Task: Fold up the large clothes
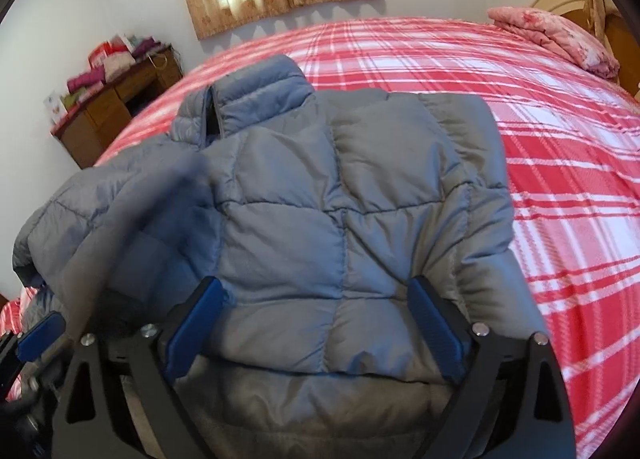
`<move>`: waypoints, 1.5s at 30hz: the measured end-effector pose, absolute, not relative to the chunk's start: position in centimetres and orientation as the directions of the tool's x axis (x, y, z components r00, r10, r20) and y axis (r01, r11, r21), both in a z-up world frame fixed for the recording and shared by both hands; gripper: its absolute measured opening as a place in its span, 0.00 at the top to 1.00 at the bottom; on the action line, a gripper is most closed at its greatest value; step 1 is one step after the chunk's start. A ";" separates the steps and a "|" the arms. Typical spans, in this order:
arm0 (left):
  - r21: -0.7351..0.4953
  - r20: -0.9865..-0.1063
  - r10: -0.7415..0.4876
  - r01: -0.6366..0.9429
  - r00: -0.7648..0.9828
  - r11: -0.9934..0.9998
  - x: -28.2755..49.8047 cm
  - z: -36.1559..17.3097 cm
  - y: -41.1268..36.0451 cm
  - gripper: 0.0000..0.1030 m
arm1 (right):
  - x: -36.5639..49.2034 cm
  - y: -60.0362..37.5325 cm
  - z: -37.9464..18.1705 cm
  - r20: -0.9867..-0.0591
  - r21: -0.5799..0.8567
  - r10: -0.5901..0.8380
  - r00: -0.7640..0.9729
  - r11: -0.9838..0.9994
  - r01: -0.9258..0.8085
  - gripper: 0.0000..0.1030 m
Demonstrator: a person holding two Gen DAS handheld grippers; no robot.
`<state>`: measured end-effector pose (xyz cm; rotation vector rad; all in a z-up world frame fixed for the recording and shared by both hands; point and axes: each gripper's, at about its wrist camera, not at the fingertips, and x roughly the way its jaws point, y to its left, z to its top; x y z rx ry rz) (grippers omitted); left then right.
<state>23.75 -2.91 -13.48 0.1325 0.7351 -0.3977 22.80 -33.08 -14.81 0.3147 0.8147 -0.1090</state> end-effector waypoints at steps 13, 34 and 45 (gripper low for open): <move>-0.136 -0.663 -0.198 0.143 0.722 0.980 23.7 -11.9 5.7 0.44 | 26.2 -26.9 -13.9 -0.760 0.384 0.264 0.595 0.920 0.083 0.70; 0.065 -0.670 0.065 -0.028 0.739 0.997 34.3 -12.0 3.6 0.44 | 22.6 -33.0 -14.7 -0.753 0.113 -0.023 0.658 0.980 0.164 0.71; 0.079 -0.737 0.132 -0.110 0.663 0.991 36.7 -17.0 5.6 0.36 | 22.9 -32.9 -15.7 -0.756 0.126 -0.015 0.654 0.978 0.169 0.68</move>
